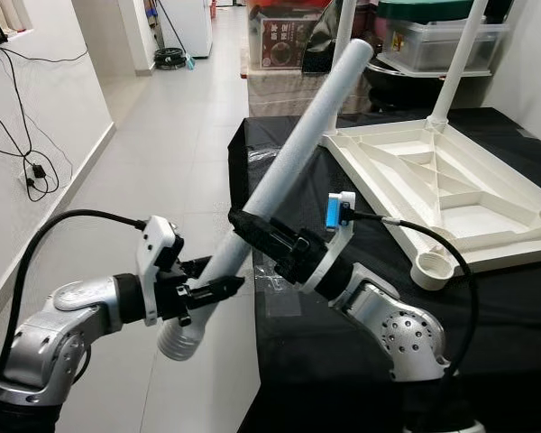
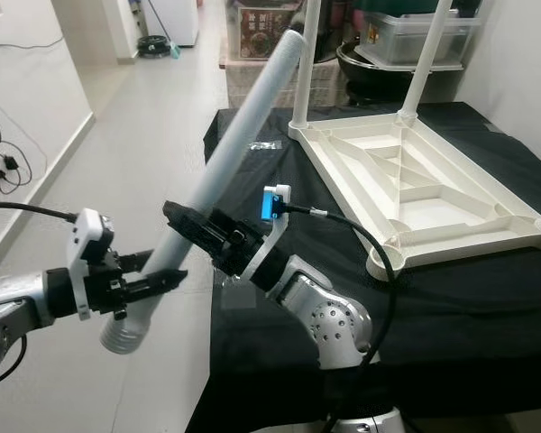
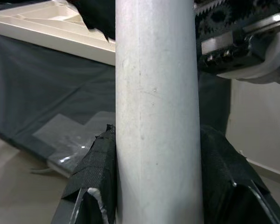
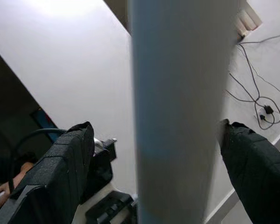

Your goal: Building children table

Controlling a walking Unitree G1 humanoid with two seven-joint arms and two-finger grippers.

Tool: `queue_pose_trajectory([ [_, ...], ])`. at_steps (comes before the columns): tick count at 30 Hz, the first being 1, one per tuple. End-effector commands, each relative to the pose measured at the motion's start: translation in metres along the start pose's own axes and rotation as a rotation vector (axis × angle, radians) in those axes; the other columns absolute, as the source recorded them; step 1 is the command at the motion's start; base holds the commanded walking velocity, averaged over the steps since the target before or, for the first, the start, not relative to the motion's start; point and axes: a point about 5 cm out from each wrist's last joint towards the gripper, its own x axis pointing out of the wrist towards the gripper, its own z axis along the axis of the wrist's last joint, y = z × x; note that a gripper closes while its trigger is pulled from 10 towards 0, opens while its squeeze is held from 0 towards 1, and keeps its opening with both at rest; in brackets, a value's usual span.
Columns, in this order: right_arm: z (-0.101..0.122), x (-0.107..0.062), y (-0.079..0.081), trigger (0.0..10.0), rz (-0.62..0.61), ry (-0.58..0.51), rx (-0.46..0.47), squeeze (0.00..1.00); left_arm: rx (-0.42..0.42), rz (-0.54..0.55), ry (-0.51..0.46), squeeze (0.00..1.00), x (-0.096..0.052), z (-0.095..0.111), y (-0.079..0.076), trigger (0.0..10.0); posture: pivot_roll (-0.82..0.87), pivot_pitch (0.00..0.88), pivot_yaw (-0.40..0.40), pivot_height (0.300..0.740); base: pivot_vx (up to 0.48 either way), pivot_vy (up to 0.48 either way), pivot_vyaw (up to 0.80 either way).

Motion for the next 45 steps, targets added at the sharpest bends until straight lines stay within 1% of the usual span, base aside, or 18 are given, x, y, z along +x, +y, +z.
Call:
queue_pose_trajectory([
  [1, -0.004, 0.001, 0.006, 10.0, 0.021, 0.012, 0.004, 0.00, -0.013, -0.032, 0.010, 0.00, 0.003, -0.002, 0.000, 10.0, 0.06, 0.000, -0.009, 0.740, 0.000, 0.000, 0.00],
  [7, -0.009, 0.003, 0.010, 10.0, 0.035, 0.038, -0.005, 0.00, -0.013, -0.074, 0.017, 0.00, 0.009, -0.002, -0.001, 10.0, 0.06, 0.000, -0.007, 0.740, 0.000, 0.000, 0.00],
  [10, -0.018, 0.004, 0.008, 10.0, 0.011, 0.072, -0.045, 0.00, -0.011, -0.117, 0.013, 0.00, 0.015, 0.001, -0.002, 10.0, 0.06, 0.000, -0.007, 0.740, 0.000, 0.000, 0.00],
  [11, -0.021, 0.005, 0.006, 2.8, -0.007, 0.078, -0.061, 0.00, -0.011, -0.130, 0.012, 0.00, 0.016, 0.002, -0.003, 10.0, 0.06, 0.000, -0.007, 0.740, 0.000, 0.000, 0.00],
  [12, -0.021, 0.005, 0.006, 2.8, -0.007, 0.078, -0.061, 0.00, -0.011, -0.130, 0.012, 0.00, 0.016, 0.002, -0.003, 10.0, 0.06, 0.000, -0.007, 0.740, 0.000, 0.000, 0.00],
  [13, -0.022, 0.005, 0.004, 0.5, -0.022, 0.082, -0.082, 0.00, -0.011, -0.149, 0.017, 0.00, 0.018, 0.002, -0.005, 10.0, 0.06, 0.000, -0.005, 0.740, 0.000, 0.000, 0.00],
  [14, -0.022, 0.005, 0.004, 0.5, -0.022, 0.082, -0.082, 0.00, -0.011, -0.149, 0.017, 0.00, 0.018, 0.002, -0.005, 10.0, 0.06, 0.000, -0.005, 0.740, 0.000, 0.000, 0.00],
  [15, -0.022, 0.006, 0.002, 0.0, -0.038, 0.074, -0.089, 0.00, -0.011, -0.168, 0.022, 0.00, 0.019, 0.001, -0.007, 10.0, 0.06, 0.000, -0.003, 0.740, 0.000, 0.000, 0.00],
  [18, -0.021, 0.007, 0.000, 0.0, -0.054, 0.068, -0.098, 0.00, -0.011, -0.186, 0.025, 0.00, 0.020, 0.001, -0.010, 10.0, 0.06, 0.000, -0.005, 0.740, 0.000, 0.000, 0.00],
  [21, -0.017, 0.009, -0.007, 0.0, -0.121, 0.020, -0.102, 0.00, -0.016, -0.236, 0.030, 0.00, 0.025, 0.000, -0.016, 10.0, 0.06, 0.000, -0.004, 0.740, 0.000, 0.000, 0.00],
  [31, -0.008, 0.008, -0.011, 0.0, -0.162, -0.041, -0.111, 0.00, -0.004, -0.248, 0.033, 0.00, 0.027, -0.004, -0.018, 10.0, 0.05, 0.000, 0.000, 0.740, 0.000, 0.000, 0.00],
  [32, -0.008, 0.008, -0.011, 0.0, -0.165, -0.042, -0.118, 0.00, 0.019, -0.227, 0.018, 0.95, 0.026, -0.003, -0.015, 10.0, 0.05, 0.000, 0.001, 0.740, 0.000, 0.000, 0.00],
  [35, -0.008, 0.007, -0.011, 0.0, -0.167, -0.041, -0.125, 0.00, 0.036, -0.209, 0.004, 0.95, 0.025, -0.002, -0.012, 10.0, 0.05, 0.000, 0.001, 0.740, 0.000, 0.000, 0.00],
  [36, -0.007, 0.006, -0.012, 0.0, -0.177, -0.041, -0.144, 0.00, 0.041, -0.196, -0.001, 1.00, 0.022, -0.001, -0.010, 10.0, 0.05, 0.000, 0.003, 0.740, 0.000, 0.000, 0.00],
  [39, -0.004, 0.005, -0.015, 0.0, -0.194, -0.045, -0.167, 0.00, 0.042, -0.187, -0.001, 1.00, 0.018, 0.000, -0.008, 10.0, 0.05, 0.000, 0.004, 0.740, 0.000, 0.000, 0.00],
  [40, 0.005, 0.001, -0.020, 0.0, -0.225, -0.062, -0.191, 0.00, 0.065, -0.183, 0.008, 1.00, 0.011, 0.005, -0.010, 10.0, 0.05, 0.000, 0.001, 0.740, 0.000, 0.000, 0.00],
  [42, 0.005, 0.001, -0.020, 0.0, -0.225, -0.062, -0.191, 0.00, 0.065, -0.183, 0.008, 1.00, 0.011, 0.005, -0.010, 10.0, 0.05, 0.000, 0.001, 0.740, 0.000, 0.000, 0.00],
  [45, 0.023, -0.006, -0.030, 0.0, -0.293, -0.083, -0.280, 0.00, 0.145, -0.144, -0.010, 1.00, -0.004, 0.024, -0.014, 10.0, 0.06, 0.000, -0.001, 0.740, 0.000, 0.000, 0.00],
])
